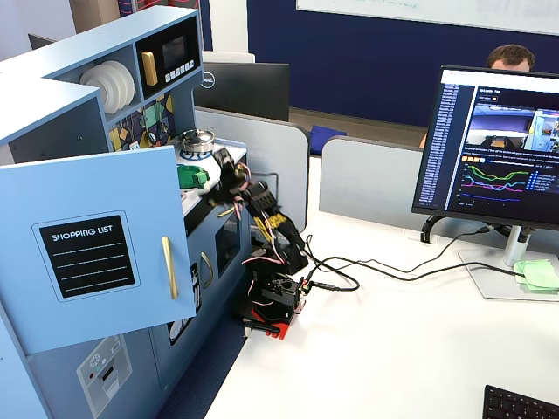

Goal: Take off the lid from the green recipient and place it on the counter

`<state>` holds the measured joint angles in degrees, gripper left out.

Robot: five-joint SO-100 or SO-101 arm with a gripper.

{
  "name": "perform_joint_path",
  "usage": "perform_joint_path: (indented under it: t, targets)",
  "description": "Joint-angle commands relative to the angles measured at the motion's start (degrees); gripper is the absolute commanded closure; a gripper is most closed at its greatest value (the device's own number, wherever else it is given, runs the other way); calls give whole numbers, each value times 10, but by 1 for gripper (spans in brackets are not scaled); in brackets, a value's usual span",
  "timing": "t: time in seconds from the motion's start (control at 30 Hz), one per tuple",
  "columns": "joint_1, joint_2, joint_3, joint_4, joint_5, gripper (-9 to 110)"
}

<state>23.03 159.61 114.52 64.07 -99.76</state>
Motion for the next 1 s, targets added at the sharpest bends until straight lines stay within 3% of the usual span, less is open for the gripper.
perform_joint_path:
  t: [0.0,0.3,0.43,0.63,0.97]
  targets:
    - [-50,82,84,66,-22,92]
    - [-154,165,359,7,47,100]
    - [-193,155,429,-16,113,101]
    - [-229,184,526,-31,134,101]
    - [-240,224,571,167,126,101]
